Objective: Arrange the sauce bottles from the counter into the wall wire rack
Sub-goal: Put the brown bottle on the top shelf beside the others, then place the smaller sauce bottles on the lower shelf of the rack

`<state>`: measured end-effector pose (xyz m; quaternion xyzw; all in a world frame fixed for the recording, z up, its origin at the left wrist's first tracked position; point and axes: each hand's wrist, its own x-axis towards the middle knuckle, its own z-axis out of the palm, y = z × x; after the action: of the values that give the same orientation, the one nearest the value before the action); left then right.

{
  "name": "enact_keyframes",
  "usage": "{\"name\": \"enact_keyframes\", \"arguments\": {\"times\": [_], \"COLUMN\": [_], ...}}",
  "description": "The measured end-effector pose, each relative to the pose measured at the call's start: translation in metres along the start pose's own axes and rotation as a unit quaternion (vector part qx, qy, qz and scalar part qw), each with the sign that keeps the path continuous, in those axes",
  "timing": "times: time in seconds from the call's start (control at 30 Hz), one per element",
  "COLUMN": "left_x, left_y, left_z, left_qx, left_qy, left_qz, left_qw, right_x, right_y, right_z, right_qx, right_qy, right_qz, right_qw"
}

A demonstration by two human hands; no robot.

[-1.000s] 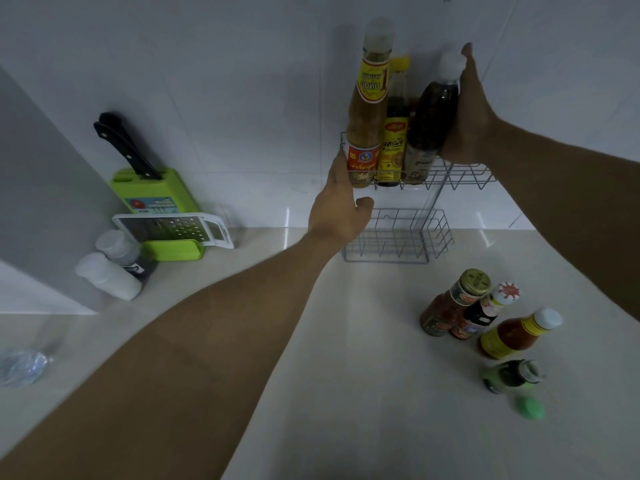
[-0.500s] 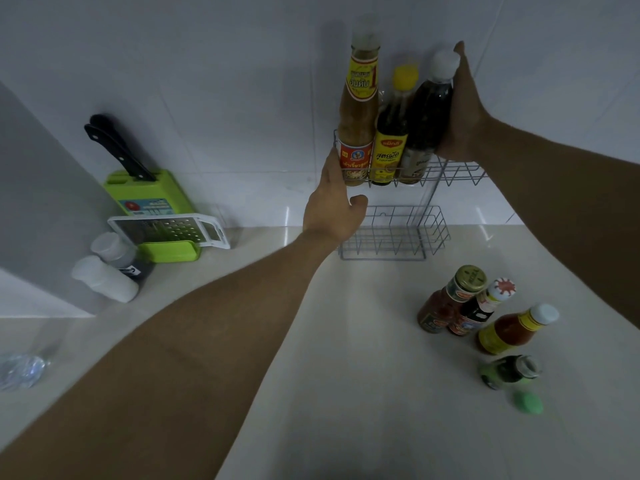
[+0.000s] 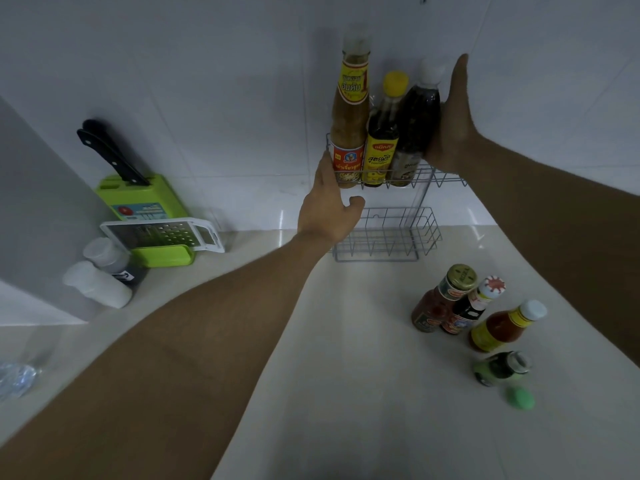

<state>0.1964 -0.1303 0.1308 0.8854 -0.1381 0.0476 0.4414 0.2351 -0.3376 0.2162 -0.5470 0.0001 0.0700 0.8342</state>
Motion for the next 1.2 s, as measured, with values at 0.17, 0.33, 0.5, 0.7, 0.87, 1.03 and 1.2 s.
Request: {"name": "enact_keyframes", "arguments": {"times": [0.17,0.33,0.5,0.7,0.87,1.03,1.2], "left_x": [0.0,0.001,0.003,0.003,-0.012,-0.052,-0.103], "left_y": [0.0,-0.001,-0.003,-0.003,0.0,-0.013,-0.021], "left_z": [0.0,0.002,0.003,0.004,0.011,0.047,0.101], "left_qx": [0.0,0.0,0.002,-0.041,-0.084,-0.032,-0.115], "left_qy": [-0.009,-0.006,-0.004,-0.011,0.021,0.086,-0.174], "left_qz": [-0.002,-0.005,-0.003,-0.005,-0.04,-0.016,-0.036], "left_qw": [1.0,1.0,1.0,0.999,0.995,0.996,0.977], "right_x": [-0.017,-0.034,-0.038,-0.042,-0.06,-0.106,-0.16], "right_y": [0.003,0.005,0.009,0.009,0.001,-0.004,0.008], "right_z": [-0.017,-0.013,-0.007,-0.005,-0.001,0.001,-0.001], "right_qx": [-0.085,-0.142,-0.21,-0.244,-0.299,-0.398,-0.566], "right_qy": [0.1,0.087,0.126,0.144,0.174,0.278,0.225], "right_qz": [-0.01,-0.044,-0.093,-0.08,-0.055,-0.06,0.06], "right_qw": [0.991,0.985,0.965,0.956,0.937,0.872,0.791]}}
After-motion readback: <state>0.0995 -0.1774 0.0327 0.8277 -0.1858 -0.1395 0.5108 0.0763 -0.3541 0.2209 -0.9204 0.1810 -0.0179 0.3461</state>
